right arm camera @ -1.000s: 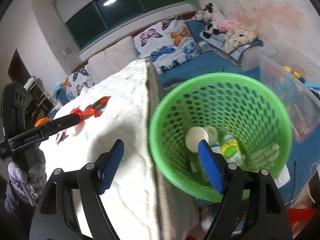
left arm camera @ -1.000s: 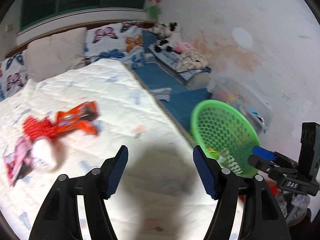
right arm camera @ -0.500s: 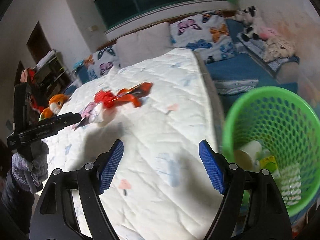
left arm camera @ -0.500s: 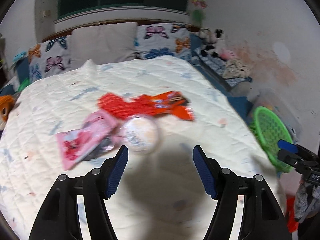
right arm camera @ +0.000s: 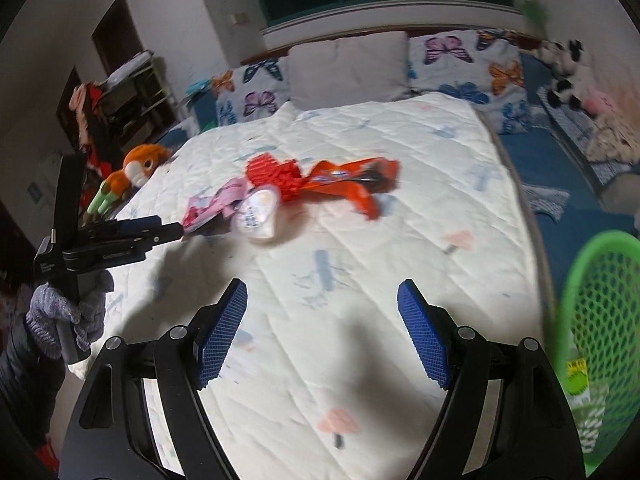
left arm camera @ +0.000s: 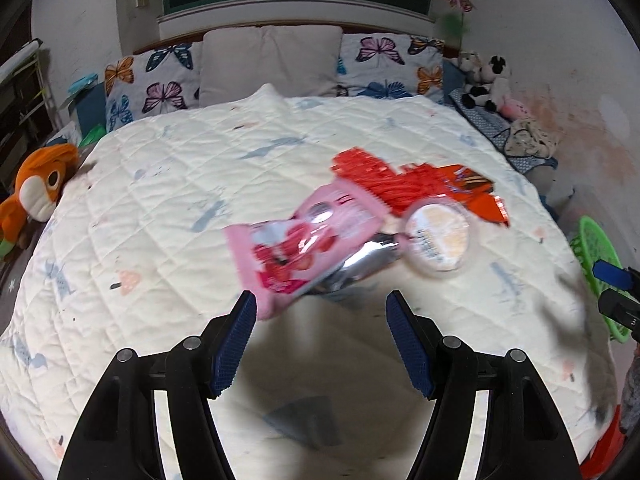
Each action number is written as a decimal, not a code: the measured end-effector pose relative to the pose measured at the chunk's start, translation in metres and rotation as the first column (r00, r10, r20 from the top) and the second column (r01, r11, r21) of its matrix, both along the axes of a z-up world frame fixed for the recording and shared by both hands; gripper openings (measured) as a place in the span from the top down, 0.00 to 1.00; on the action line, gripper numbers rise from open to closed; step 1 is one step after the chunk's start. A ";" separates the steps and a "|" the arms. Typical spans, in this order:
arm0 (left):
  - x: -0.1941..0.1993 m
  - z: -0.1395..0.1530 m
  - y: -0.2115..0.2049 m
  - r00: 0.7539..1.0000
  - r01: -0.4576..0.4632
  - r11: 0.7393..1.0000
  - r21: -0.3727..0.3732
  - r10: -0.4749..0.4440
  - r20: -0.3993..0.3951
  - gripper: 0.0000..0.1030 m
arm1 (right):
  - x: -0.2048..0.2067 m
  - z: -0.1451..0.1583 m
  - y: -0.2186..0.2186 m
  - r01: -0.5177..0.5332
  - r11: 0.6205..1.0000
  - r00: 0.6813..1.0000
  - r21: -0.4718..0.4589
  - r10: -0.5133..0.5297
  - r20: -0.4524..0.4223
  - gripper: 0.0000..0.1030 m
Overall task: Collect trash
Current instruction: 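Move both grippers back over the bed toward the remaining trash, then grasp the pudding cup with the right gripper while the left grasps the pink snack bag, then carry the pudding cup and pink bag to the basket and release both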
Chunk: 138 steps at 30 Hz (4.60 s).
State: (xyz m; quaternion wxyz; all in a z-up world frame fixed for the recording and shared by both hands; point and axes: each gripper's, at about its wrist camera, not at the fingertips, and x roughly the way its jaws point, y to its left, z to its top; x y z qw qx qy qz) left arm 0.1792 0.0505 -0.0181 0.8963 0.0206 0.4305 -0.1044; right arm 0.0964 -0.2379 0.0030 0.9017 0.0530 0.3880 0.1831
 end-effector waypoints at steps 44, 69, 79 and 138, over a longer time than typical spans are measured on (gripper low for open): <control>0.072 -0.040 0.044 0.990 -0.093 0.973 -0.211 0.068 -0.122 0.62 | 0.103 -0.059 0.122 -0.136 0.972 0.990 -0.193 0.129 -0.048 0.34; 0.004 0.017 0.019 1.000 0.008 0.957 -0.289 -0.006 0.006 0.90 | 0.029 -0.021 0.058 -0.081 0.991 0.996 -0.105 0.084 0.020 0.39; -0.033 0.043 -0.032 0.990 0.138 0.936 -0.325 -0.125 0.059 0.90 | -0.010 -0.006 -0.006 0.040 0.995 0.998 -0.088 -0.036 0.050 0.39; -0.064 0.004 -0.391 0.783 0.553 0.768 -0.322 -0.611 -0.113 0.80 | -0.143 -0.013 -0.272 0.582 0.813 0.813 -0.029 -0.581 0.045 0.18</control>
